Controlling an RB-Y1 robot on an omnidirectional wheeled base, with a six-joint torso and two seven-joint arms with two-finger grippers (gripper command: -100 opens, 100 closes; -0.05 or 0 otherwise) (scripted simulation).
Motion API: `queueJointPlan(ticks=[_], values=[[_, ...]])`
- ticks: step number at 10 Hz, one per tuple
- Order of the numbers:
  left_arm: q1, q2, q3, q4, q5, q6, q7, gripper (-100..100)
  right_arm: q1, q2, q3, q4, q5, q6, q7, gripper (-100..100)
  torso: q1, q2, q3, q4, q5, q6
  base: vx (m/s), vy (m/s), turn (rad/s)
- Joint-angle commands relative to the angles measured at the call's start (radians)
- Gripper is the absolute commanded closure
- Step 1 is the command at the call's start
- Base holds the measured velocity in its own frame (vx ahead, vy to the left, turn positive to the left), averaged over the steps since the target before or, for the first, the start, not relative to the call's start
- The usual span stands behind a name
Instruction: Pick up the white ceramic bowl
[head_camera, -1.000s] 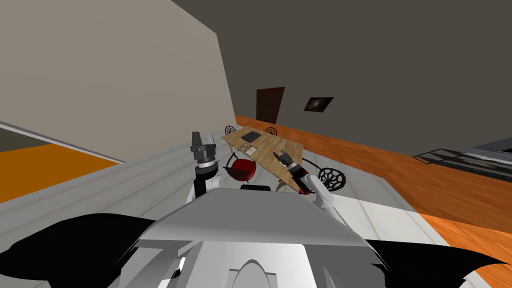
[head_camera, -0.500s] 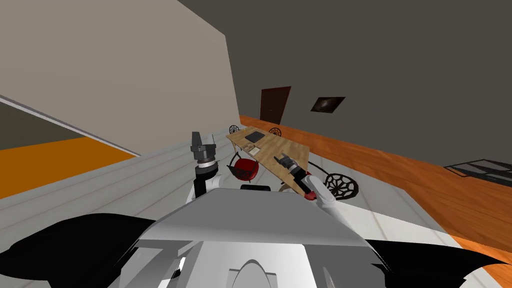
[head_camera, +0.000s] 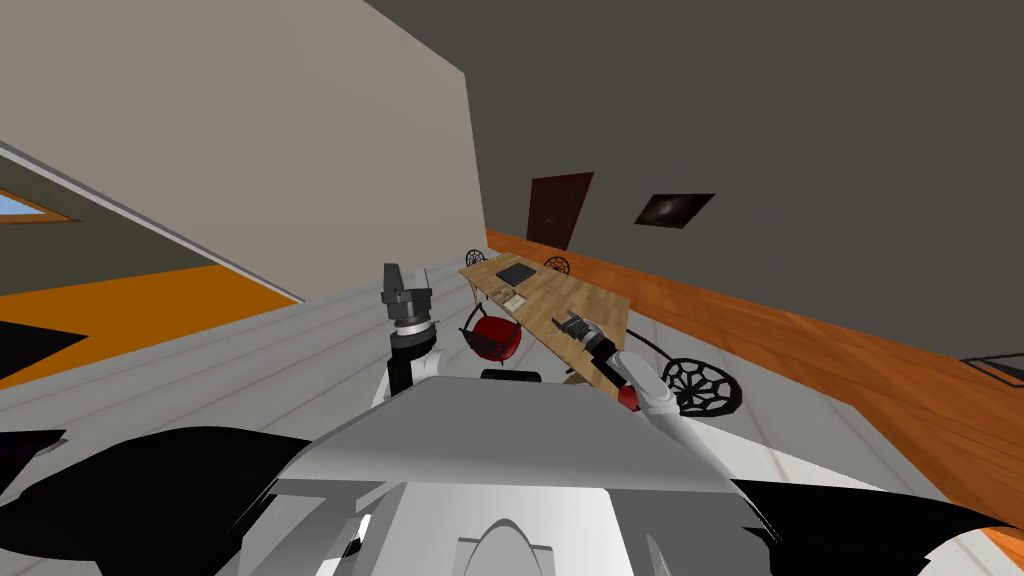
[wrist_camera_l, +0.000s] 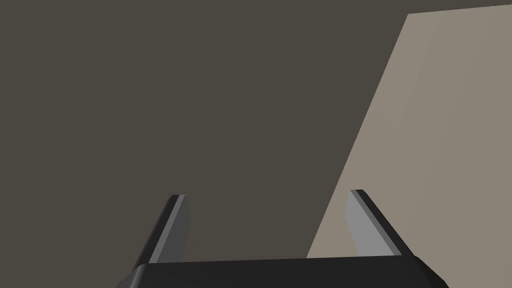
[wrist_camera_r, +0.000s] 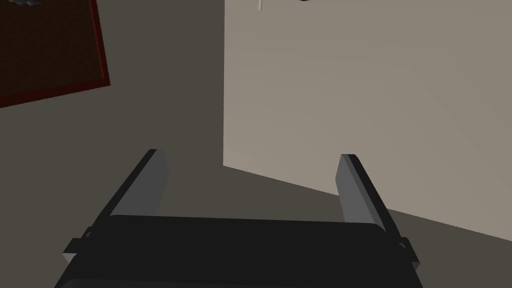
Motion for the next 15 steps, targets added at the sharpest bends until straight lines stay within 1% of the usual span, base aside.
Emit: queueJointPlan(ticks=[1,2,4,5,6,7,8,9,10,11,12,13,14,15], values=[[0.000,0.000,0.000,0.000,0.000,0.000,0.000,0,-0.001,-0.003,0.006,0.004,0.035,0.007,-0.005,-100,0.000,0.000,0.000,0.000,0.000,0.000,0.003,0.009,-0.022],[0.000,0.000,0.000,0.000,0.000,0.000,0.000,0,-0.002,-0.030,0.003,0.043,0.074,0.003,-0.013,-100,0.000,0.001,0.000,0.000,0.000,0.000,0.001,0.020,0.178],[0.000,0.000,0.000,0.000,0.000,0.000,0.000,0,-0.002,-0.030,0.003,0.043,0.096,0.003,-0.013,-100,0.000,0.001,0.000,0.000,0.000,0.000,0.003,0.008,0.043],[0.000,0.000,0.000,0.000,0.000,0.000,0.000,0,-0.002,-0.058,0.000,0.083,0.132,-0.001,-0.020,-100,-0.001,0.001,0.000,0.000,0.000,0.000,0.003,0.011,0.194],[0.000,0.000,0.000,0.000,0.000,0.000,0.000,0,-0.002,-0.058,0.000,0.083,0.155,-0.001,-0.020,-100,-0.001,0.001,0.000,0.000,0.000,-0.001,0.004,0.008,0.093],[0.000,0.000,0.000,0.000,0.000,0.000,0.000,0,-0.002,-0.085,-0.003,0.123,0.195,-0.004,-0.026,-100,-0.001,0.001,0.000,0.000,0.000,0.000,0.002,0.016,0.141],[0.000,0.000,0.000,0.000,0.000,0.000,0.000,0,-0.002,-0.085,-0.003,0.123,0.211,-0.004,-0.026,-100,0.000,0.001,0.000,0.000,0.000,0.000,0.001,0.011,0.089],[0.000,0.000,0.000,0.000,0.000,0.000,0.000,0,-0.001,-0.112,-0.006,0.162,0.240,-0.008,-0.031,-100,-0.001,0.001,0.000,0.000,0.000,0.000,-0.002,0.011,0.118],[0.000,0.000,0.000,0.000,0.000,0.000,0.000,0,-0.001,-0.112,-0.006,0.162,0.266,-0.008,-0.031,-100,-0.001,0.001,0.001,0.000,0.000,0.000,-0.002,0.009,0.093],[0.000,0.000,0.000,0.000,0.000,0.000,0.000,0,-0.001,-0.112,-0.006,0.162,0.266,-0.008,-0.031,-100,-0.001,0.001,0.001,0.000,0.000,0.000,0.000,0.000,0.000],[0.000,0.000,0.000,0.000,0.000,0.000,0.000,0,0.000,-0.137,-0.010,0.202,0.306,-0.012,-0.036,-100,-0.001,0.001,0.001,0.000,0.000,0.000,-0.003,0.008,0.141],[0.000,0.000,0.000,0.000,0.000,0.000,0.000,0,0.000,-0.137,-0.010,0.202,0.318,-0.012,-0.036,-100,-0.001,0.001,0.001,0.000,0.000,0.000,-0.003,0.004,0.087],[0.000,0.000,0.000,0.000,0.000,0.000,0.000,0,0.002,-0.162,-0.014,0.241,0.349,-0.016,-0.039,-100,-0.001,0.001,0.001,0.000,0.000,0.000,-0.009,0.008,0.137],[0.000,0.000,0.000,0.000,0.000,0.000,0.000,0,0.002,-0.162,-0.014,0.241,0.359,-0.016,-0.039,-100,-0.001,0.001,0.001,0.000,0.000,0.000,-0.007,0.003,0.084]])
